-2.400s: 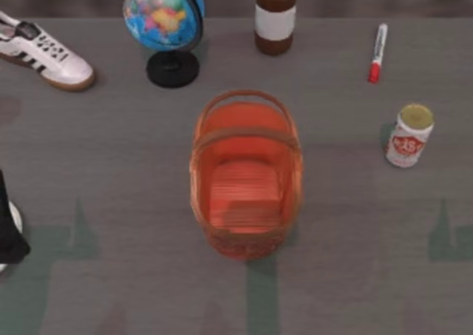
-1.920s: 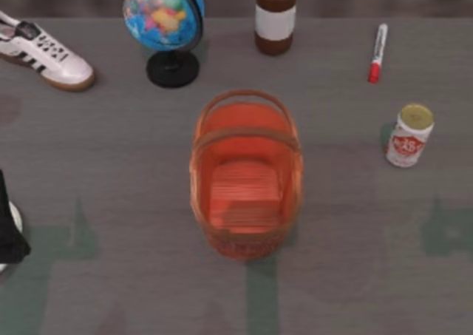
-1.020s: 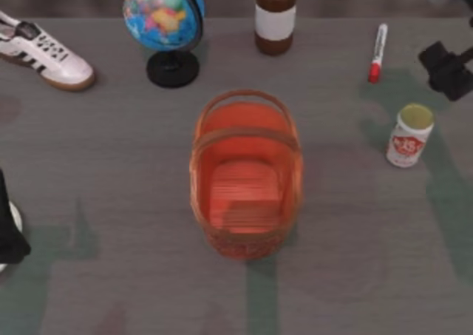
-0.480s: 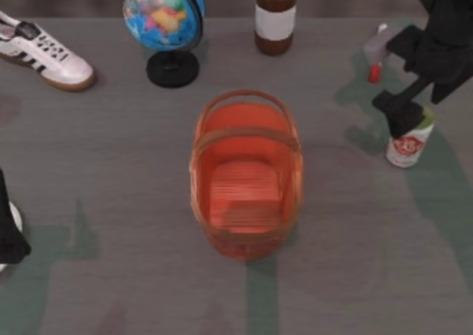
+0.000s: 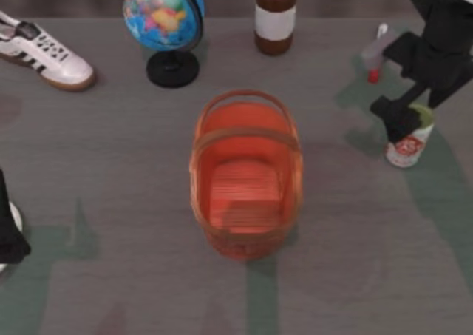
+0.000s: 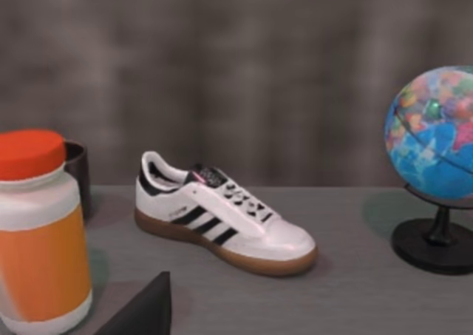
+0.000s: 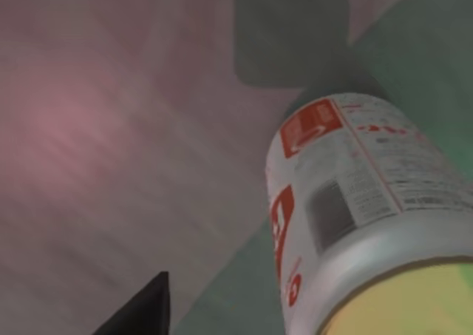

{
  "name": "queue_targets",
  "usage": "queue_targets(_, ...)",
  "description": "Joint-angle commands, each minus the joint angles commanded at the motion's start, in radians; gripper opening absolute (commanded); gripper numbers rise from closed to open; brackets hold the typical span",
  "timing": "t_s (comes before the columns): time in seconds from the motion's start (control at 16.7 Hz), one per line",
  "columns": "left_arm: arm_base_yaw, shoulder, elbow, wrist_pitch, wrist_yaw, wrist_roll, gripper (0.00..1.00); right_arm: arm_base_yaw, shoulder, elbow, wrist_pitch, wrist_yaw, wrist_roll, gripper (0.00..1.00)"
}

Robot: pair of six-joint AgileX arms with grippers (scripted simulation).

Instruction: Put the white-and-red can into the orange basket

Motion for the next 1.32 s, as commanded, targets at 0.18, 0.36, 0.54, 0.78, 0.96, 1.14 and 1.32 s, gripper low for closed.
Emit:
queue_targets(0.18, 0.0, 0.0, 0.0, 0.0, 0.0, 0.0, 1.0, 0.001, 0.02, -0.063, 0.085, 0.0, 0.002, 1.0)
queue_targets(0.36, 0.0, 0.0, 0.0, 0.0, 0.0, 0.0, 1.0, 0.002, 0.032, -0.098, 0.131, 0.0, 0.003, 1.0)
queue_targets(0.54, 0.0, 0.0, 0.0, 0.0, 0.0, 0.0, 1.0, 0.002, 0.032, -0.098, 0.131, 0.0, 0.003, 1.0)
queue_targets(0.78, 0.0, 0.0, 0.0, 0.0, 0.0, 0.0, 1.0, 0.002, 0.032, -0.098, 0.131, 0.0, 0.003, 0.7)
queue_targets(0.96, 0.0, 0.0, 0.0, 0.0, 0.0, 0.0, 1.0, 0.002, 0.032, -0.098, 0.131, 0.0, 0.003, 0.47)
queue_targets(1.14, 0.0, 0.0, 0.0, 0.0, 0.0, 0.0, 1.0, 0.002, 0.032, -0.098, 0.131, 0.0, 0.003, 0.25)
queue_targets(1.32, 0.0, 0.0, 0.0, 0.0, 0.0, 0.0, 1.0, 0.002, 0.032, -0.098, 0.131, 0.0, 0.003, 0.02)
